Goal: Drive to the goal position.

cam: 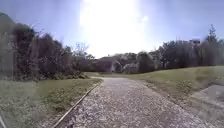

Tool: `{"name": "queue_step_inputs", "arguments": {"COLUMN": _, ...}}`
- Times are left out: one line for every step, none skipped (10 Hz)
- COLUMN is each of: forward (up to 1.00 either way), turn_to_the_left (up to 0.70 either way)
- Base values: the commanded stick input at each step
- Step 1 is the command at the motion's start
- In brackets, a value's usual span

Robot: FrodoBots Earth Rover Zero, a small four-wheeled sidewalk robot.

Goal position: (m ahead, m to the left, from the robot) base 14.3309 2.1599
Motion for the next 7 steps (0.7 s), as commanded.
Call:
{"name": "queue_step_inputs", "arguments": {"forward": 0.00, "turn_to_the_left": 0.00}}
{"name": "queue_step_inputs", "arguments": {"forward": 0.00, "turn_to_the_left": 0.00}}
{"name": "queue_step_inputs", "arguments": {"forward": 0.00, "turn_to_the_left": 0.00}}
{"name": "queue_step_inputs", "arguments": {"forward": 0.00, "turn_to_the_left": 0.00}}
{"name": "queue_step_inputs", "arguments": {"forward": 0.70, "turn_to_the_left": 0.00}}
{"name": "queue_step_inputs", "arguments": {"forward": 0.70, "turn_to_the_left": 0.00}}
{"name": "queue_step_inputs", "arguments": {"forward": 0.70, "turn_to_the_left": 0.00}}
